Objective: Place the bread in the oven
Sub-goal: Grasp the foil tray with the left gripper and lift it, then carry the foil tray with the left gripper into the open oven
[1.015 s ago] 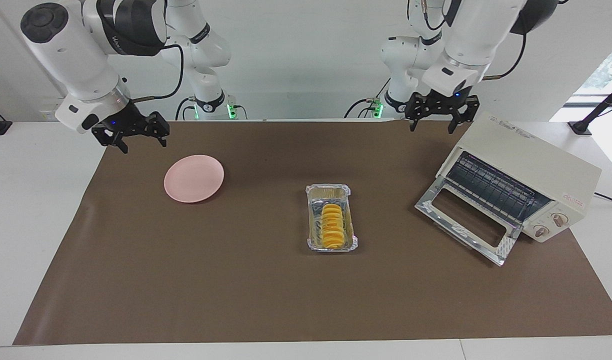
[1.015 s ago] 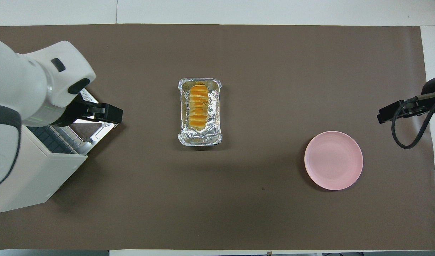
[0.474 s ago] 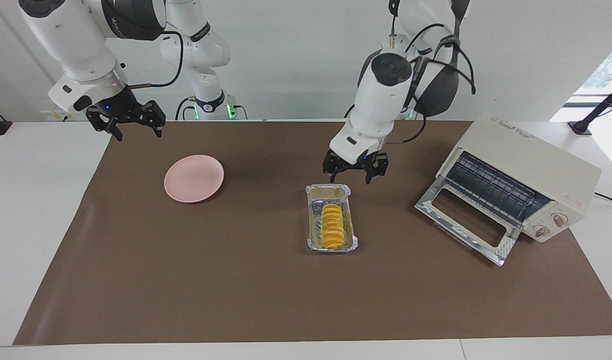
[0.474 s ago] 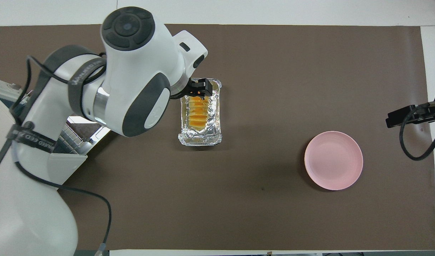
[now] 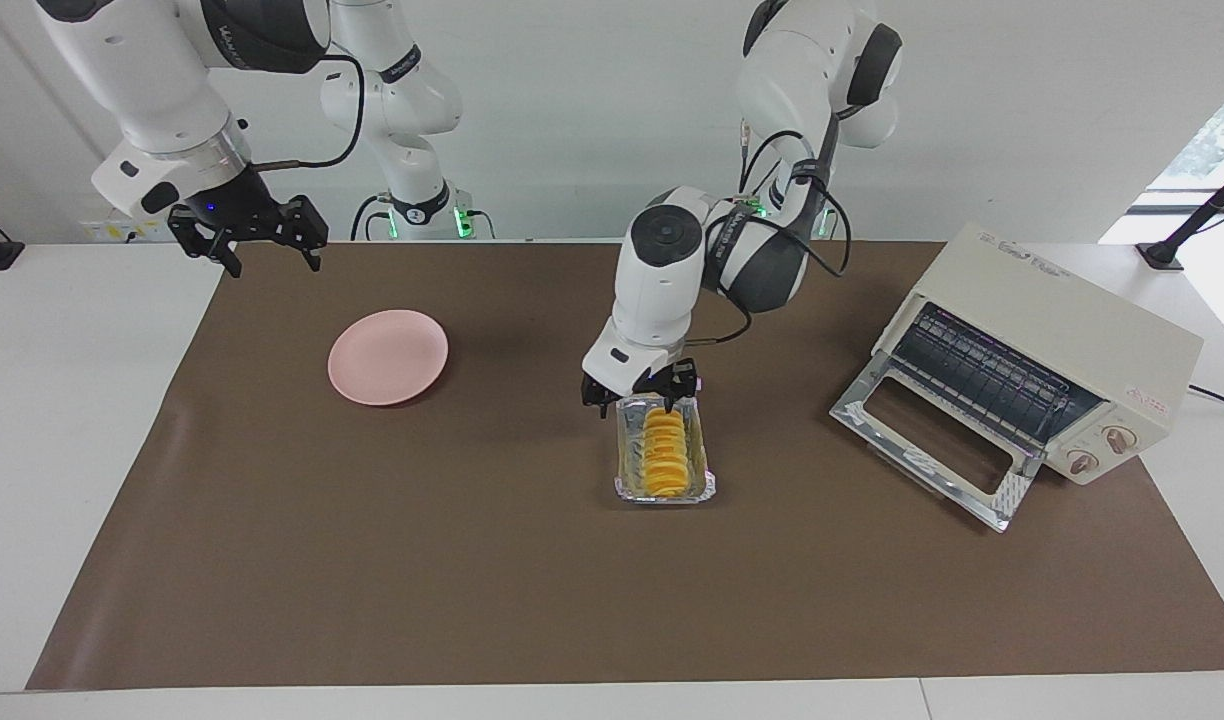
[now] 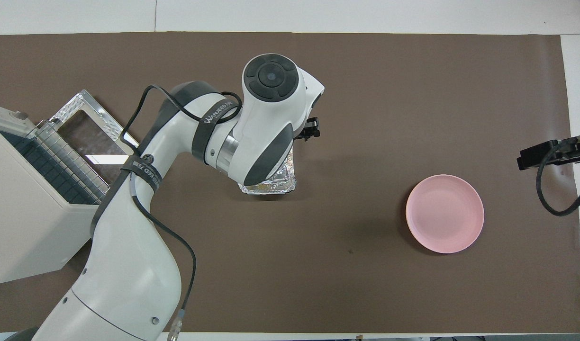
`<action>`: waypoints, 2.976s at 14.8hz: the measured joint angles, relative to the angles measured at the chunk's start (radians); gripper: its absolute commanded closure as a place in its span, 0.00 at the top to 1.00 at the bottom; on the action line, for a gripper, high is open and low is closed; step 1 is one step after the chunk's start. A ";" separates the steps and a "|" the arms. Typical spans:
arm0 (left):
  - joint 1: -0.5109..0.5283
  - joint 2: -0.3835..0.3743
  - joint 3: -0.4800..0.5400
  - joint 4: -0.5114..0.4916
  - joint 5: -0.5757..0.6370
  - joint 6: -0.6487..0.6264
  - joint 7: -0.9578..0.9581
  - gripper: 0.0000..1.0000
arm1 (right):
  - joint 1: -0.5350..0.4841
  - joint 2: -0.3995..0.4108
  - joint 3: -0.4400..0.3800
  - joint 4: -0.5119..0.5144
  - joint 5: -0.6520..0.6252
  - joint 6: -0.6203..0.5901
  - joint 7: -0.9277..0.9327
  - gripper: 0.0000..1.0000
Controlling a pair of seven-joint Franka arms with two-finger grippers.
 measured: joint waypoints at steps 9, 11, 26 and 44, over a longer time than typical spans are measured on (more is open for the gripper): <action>-0.022 0.016 0.012 -0.120 0.007 0.167 -0.012 0.65 | 0.000 -0.002 -0.008 0.001 0.006 0.000 0.000 1.00; -0.022 0.016 0.012 -0.142 0.007 0.182 -0.012 0.58 | 0.000 -0.002 -0.015 0.001 0.007 0.000 0.000 1.00; -0.041 0.015 0.008 -0.192 0.007 0.211 -0.045 0.00 | 0.000 -0.006 -0.018 0.001 0.007 -0.004 0.000 1.00; 0.104 -0.120 0.465 -0.079 -0.053 -0.113 -0.070 0.00 | 0.000 -0.006 -0.018 0.001 0.007 -0.004 0.000 1.00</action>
